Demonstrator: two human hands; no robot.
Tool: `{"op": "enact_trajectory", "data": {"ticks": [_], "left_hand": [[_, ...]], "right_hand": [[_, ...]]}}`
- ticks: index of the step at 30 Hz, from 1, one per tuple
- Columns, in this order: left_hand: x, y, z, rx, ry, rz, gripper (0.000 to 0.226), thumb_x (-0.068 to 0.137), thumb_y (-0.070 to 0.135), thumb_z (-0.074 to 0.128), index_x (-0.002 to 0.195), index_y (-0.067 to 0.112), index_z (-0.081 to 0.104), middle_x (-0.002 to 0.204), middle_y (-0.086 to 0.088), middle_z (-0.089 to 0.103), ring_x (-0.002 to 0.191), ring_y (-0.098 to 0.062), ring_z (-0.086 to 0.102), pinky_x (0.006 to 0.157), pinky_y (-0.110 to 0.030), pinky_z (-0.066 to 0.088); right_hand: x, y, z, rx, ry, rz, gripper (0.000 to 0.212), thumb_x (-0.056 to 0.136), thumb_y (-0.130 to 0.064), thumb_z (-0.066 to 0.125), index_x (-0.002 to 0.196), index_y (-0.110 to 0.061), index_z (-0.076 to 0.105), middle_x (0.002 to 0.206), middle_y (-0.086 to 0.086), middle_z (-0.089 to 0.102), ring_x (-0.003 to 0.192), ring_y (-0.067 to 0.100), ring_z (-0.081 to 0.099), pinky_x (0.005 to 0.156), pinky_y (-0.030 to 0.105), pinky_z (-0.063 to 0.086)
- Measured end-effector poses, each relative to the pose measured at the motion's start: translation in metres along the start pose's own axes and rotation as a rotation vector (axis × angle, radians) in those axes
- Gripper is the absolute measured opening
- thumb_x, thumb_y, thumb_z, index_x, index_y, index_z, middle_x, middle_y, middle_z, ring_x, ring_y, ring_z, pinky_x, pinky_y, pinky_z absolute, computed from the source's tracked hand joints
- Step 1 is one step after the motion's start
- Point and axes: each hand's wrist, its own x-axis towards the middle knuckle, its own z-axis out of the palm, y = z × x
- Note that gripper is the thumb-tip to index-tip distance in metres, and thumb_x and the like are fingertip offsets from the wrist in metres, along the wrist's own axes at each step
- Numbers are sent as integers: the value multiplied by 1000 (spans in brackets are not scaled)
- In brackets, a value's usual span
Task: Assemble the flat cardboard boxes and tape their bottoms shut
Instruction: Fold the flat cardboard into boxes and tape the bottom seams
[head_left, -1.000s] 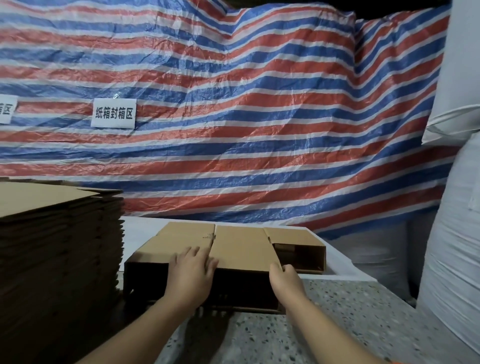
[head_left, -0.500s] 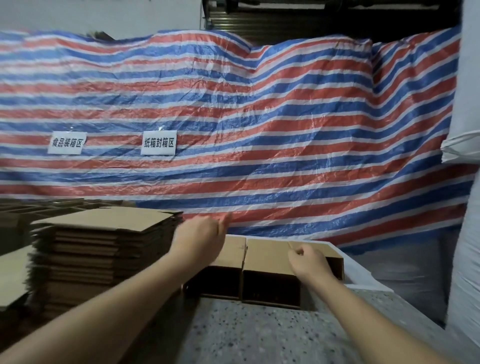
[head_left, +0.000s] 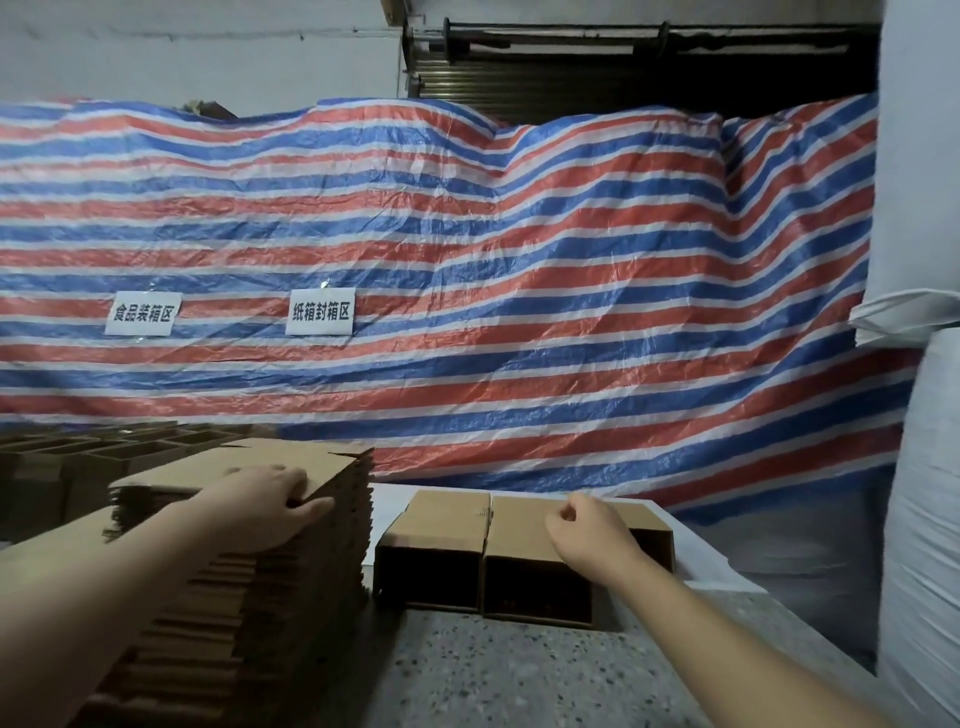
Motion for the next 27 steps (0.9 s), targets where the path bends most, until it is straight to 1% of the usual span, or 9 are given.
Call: {"op": "enact_trajectory", "data": {"ticks": [3,6,10,15,17,19,21,24,27], "left_hand": [[-10,1,10,72,114,41,47,89,75,31,105,36,51,111,12,59,98,-9,53,87,-30,41],[-21,2,13,112,197,58,47,89,73,38,115,36,51,119,13,57,109,-11,53,97,-31,41],[-33,5,5,54,310,132,31,100,46,42,125,32,54,126,10,61,116,-13,54,100,-32,41],[-43,14,-41,-332,628,246,16,98,18,55,106,14,69,99,-4,71,89,-28,66,76,-38,51],[-46,25,-70,-467,707,268,17,96,7,57,104,13,70,94,-4,70,83,-26,64,71,-35,48],[-52,39,-100,-581,765,254,22,95,8,57,104,22,71,89,4,67,80,-18,60,67,-29,43],[-59,53,-124,-758,713,222,17,98,20,57,97,33,68,86,12,69,78,-13,61,69,-31,45],[-71,69,-142,-1042,550,259,14,98,34,55,95,31,68,83,12,74,77,-4,67,71,-33,49],[-76,84,-145,-1313,346,340,22,89,42,58,99,27,69,92,8,76,92,-9,69,84,-39,51]], "right_hand": [[-5,-1,2,5,-28,5,22,95,-37,49,89,-17,57,97,4,64,91,24,62,85,39,52],[-7,-4,7,9,-38,4,24,94,-37,50,87,-15,59,96,5,65,91,25,64,85,39,52],[-8,-10,15,29,-64,-24,24,94,-39,50,85,-19,58,89,-4,62,83,17,61,80,36,53],[-4,-26,5,31,-7,-84,27,97,-41,48,85,-19,56,87,-4,59,80,17,57,72,33,47],[0,-36,-8,121,61,-125,37,101,-46,43,81,-16,56,81,-1,59,75,17,56,67,32,44],[3,-48,-27,311,100,-149,49,103,-51,36,75,-14,52,73,0,55,68,16,51,62,32,39],[7,-59,-48,495,132,-147,50,103,-57,30,83,-16,52,77,-2,54,71,13,50,70,34,39],[11,-71,-76,728,235,-140,47,100,-66,30,114,-25,49,101,-7,54,89,10,52,81,33,41],[9,-72,-101,880,292,-150,49,95,-71,37,115,-28,50,102,-13,58,89,6,55,66,24,42]]}}
